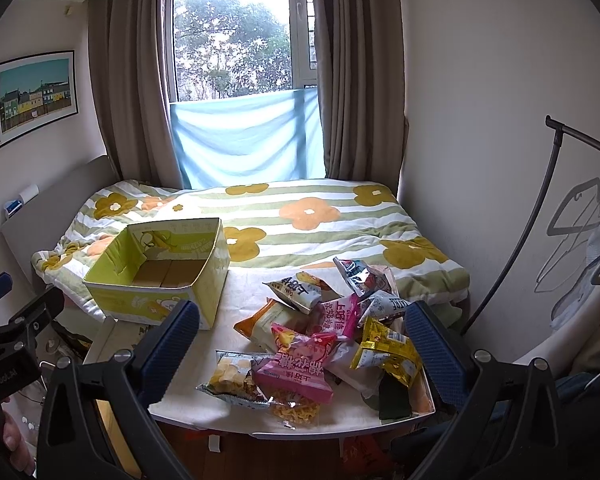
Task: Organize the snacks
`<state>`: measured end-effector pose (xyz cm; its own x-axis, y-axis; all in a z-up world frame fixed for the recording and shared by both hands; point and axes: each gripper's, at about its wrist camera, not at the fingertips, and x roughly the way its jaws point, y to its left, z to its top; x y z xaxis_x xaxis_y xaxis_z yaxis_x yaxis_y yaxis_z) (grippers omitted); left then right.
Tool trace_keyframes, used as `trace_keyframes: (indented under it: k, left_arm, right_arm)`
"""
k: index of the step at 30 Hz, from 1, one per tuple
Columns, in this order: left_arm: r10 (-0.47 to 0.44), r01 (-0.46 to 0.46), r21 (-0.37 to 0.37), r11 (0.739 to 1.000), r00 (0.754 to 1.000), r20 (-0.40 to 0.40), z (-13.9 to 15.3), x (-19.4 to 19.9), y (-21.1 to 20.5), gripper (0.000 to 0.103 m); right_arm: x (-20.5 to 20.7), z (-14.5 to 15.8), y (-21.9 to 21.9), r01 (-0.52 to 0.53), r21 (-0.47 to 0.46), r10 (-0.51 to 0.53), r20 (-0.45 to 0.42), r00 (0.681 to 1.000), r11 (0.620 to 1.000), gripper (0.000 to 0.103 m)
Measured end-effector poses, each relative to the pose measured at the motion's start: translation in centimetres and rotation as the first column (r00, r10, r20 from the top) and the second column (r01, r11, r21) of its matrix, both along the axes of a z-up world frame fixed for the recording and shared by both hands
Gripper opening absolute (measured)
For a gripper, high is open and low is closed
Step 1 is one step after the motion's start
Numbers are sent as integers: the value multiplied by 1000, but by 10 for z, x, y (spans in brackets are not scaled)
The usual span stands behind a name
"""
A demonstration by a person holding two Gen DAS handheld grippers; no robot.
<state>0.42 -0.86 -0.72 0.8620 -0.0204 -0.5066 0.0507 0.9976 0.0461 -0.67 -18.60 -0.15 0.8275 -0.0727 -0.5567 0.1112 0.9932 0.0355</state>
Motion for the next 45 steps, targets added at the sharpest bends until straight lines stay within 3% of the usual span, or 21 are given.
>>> trace_keyframes:
  k: [45]
  left_arm:
    - [-4, 4, -18, 1000, 1000, -8, 2, -1, 1, 103]
  right_arm:
    - [-1, 0, -1, 2, -7, -2, 3, 1000, 1000, 103]
